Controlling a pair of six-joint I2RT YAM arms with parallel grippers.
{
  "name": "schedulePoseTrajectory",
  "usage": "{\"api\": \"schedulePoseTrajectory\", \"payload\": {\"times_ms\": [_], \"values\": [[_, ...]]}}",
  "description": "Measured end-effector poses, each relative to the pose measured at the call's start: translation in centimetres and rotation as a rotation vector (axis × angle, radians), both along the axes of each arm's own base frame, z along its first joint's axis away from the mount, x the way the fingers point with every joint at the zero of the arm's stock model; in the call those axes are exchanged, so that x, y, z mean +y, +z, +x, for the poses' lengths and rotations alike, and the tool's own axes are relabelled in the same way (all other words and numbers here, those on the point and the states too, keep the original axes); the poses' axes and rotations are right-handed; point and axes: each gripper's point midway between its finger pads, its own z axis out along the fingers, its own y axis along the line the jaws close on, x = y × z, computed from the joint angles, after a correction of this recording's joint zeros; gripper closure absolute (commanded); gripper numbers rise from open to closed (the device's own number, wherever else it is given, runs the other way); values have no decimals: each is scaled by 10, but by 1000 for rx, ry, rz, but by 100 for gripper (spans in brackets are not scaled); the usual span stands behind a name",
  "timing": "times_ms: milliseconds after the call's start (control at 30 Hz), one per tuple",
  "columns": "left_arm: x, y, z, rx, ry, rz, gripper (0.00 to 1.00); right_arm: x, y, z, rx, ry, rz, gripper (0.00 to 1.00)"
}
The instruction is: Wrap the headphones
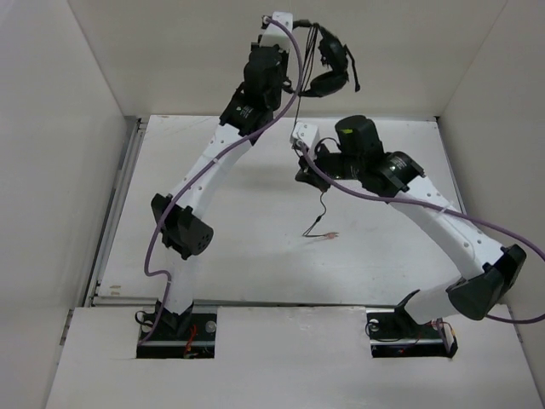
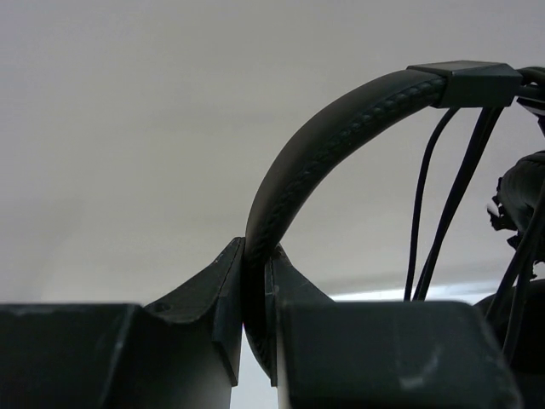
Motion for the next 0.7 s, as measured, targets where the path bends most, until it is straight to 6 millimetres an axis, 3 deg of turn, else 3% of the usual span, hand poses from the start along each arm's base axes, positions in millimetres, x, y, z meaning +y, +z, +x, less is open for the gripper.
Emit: {"api": "schedulePoseTrajectory", "payload": {"times_ms": [167,267,400,533,700], "values": [[-5,-90,22,159,18,148,99,-33,43,29,-244,-67,-133,98],[-12,-134,21,238,5,221,99,-64,52,51,-349,-142,-248,98],[-22,-179,14,311,-24,290,99,-104,54,76,-454,-234,-415,99],[-27,-212,1,378,-54,360,99,-138,61,93,-542,-304,-567,99],[-24,-217,-18,411,-97,406,99,-170,76,110,-628,-385,-689,99]]}}
